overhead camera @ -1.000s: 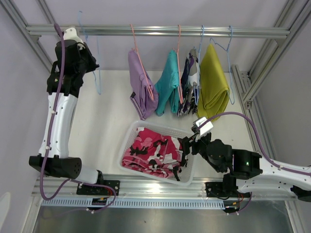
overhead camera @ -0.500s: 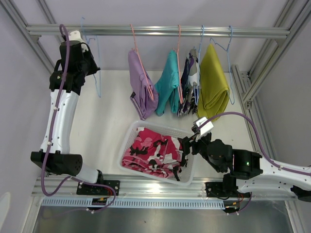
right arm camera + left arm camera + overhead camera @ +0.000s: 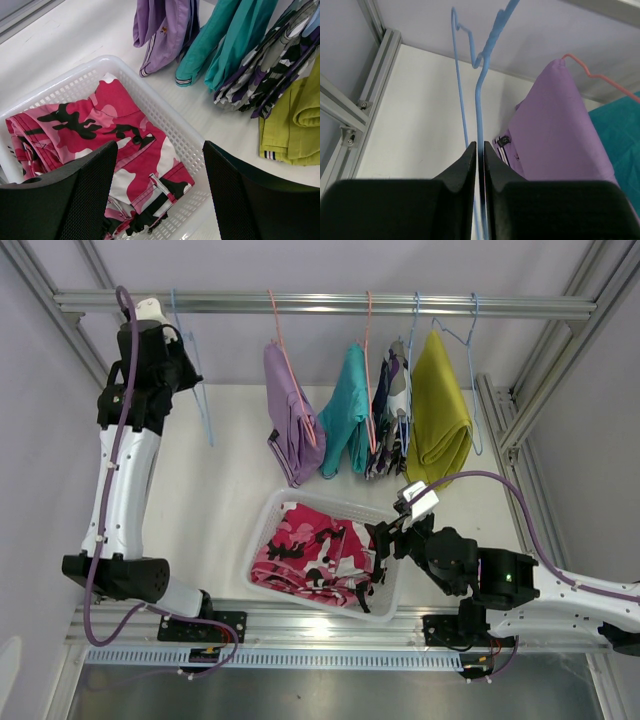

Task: Remove the trousers from the hanger
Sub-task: Place the hanger at the clothesline, then pick up the hanger from the clothesline.

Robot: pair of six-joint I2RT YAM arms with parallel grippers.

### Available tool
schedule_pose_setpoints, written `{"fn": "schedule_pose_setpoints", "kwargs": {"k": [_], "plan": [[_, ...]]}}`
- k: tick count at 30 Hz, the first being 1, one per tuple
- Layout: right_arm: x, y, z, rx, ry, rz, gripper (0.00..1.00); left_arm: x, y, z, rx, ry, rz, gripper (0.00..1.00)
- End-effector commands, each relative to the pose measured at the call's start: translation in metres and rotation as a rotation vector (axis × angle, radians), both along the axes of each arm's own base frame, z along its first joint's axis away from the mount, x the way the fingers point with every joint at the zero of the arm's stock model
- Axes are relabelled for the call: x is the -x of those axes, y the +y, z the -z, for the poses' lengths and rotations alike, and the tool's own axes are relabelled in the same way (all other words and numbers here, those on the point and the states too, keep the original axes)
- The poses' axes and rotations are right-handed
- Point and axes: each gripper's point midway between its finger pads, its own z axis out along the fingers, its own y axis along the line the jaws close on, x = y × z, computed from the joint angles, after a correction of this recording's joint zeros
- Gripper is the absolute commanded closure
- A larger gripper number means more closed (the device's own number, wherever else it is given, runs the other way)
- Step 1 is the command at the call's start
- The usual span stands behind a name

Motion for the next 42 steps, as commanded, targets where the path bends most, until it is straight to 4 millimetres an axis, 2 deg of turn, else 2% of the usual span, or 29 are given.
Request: {"fn": "schedule_pose_setpoints", "kwargs": {"k": [1, 12, 16, 19, 21, 22, 26, 27, 29, 30, 31, 32, 33, 34, 36, 37, 39, 40, 42], "plan": [[-0.001, 0.000, -0.008, -0.028, -0.018, 0.010, 0.27, 0.010, -0.001, -0.036, -0.012, -0.088, 0.010, 0.86], [-0.001, 0.000, -0.007, -0.028, -0.016, 0.008, 0.27, 0.016, -0.001, -0.027, -0.018, -0.058, 0.005, 0.83], [-0.001, 0.002, -0.006, -0.019, -0.015, 0.005, 0.27, 0.028, 0.001, -0.029, -0.023, -0.062, -0.007, 0.83], [-0.001, 0.002, -0.005, -0.016, -0.013, 0.004, 0.26, 0.044, 0.000, -0.043, -0.036, -0.088, -0.002, 0.76], [0.000, 0.002, -0.006, -0.020, -0.012, 0.001, 0.26, 0.066, 0.004, -0.066, -0.047, -0.151, -0.016, 0.72], [0.002, 0.002, -0.006, -0.023, -0.010, -0.004, 0.26, 0.083, 0.003, -0.083, -0.045, -0.199, -0.006, 0.66], [0.003, 0.002, -0.009, -0.033, -0.012, -0.011, 0.26, 0.113, -0.005, -0.109, -0.030, -0.287, 0.038, 0.61], [0.004, 0.003, -0.009, -0.033, -0.012, -0.014, 0.26, 0.127, -0.004, -0.120, -0.022, -0.324, 0.044, 0.60], [0.004, 0.003, -0.009, -0.035, -0.010, -0.015, 0.26, 0.136, -0.012, -0.129, 0.007, -0.367, 0.086, 0.57], [0.004, 0.003, -0.009, -0.035, -0.011, -0.015, 0.25, 0.146, -0.024, -0.132, 0.030, -0.398, 0.159, 0.56], [0.004, 0.002, -0.009, -0.036, -0.011, -0.015, 0.25, 0.145, -0.033, -0.126, 0.063, -0.398, 0.194, 0.54], [0.004, 0.002, -0.010, -0.039, -0.012, -0.015, 0.25, 0.147, -0.041, -0.139, 0.090, -0.458, 0.235, 0.53], [0.004, 0.002, -0.010, -0.042, -0.012, -0.016, 0.25, 0.147, -0.056, -0.131, 0.117, -0.455, 0.316, 0.51], [0.005, 0.002, -0.011, -0.044, -0.015, -0.017, 0.25, 0.141, -0.065, -0.120, 0.164, -0.429, 0.339, 0.51], [0.005, 0.001, -0.012, -0.048, -0.015, -0.017, 0.25, 0.134, -0.079, -0.112, 0.208, -0.402, 0.391, 0.51], [0.004, 0.000, -0.012, -0.051, -0.014, -0.013, 0.25, 0.122, -0.091, -0.092, 0.246, -0.342, 0.414, 0.51], [0.004, -0.001, -0.011, -0.052, -0.014, -0.012, 0.24, 0.110, -0.112, -0.080, 0.308, -0.326, 0.476, 0.51], [0.005, -0.001, -0.012, -0.056, -0.013, -0.013, 0.24, 0.103, -0.125, -0.066, 0.339, -0.296, 0.522, 0.51], [0.005, -0.001, -0.011, -0.052, -0.014, -0.011, 0.24, 0.093, -0.142, -0.066, 0.380, -0.326, 0.580, 0.50]]}}
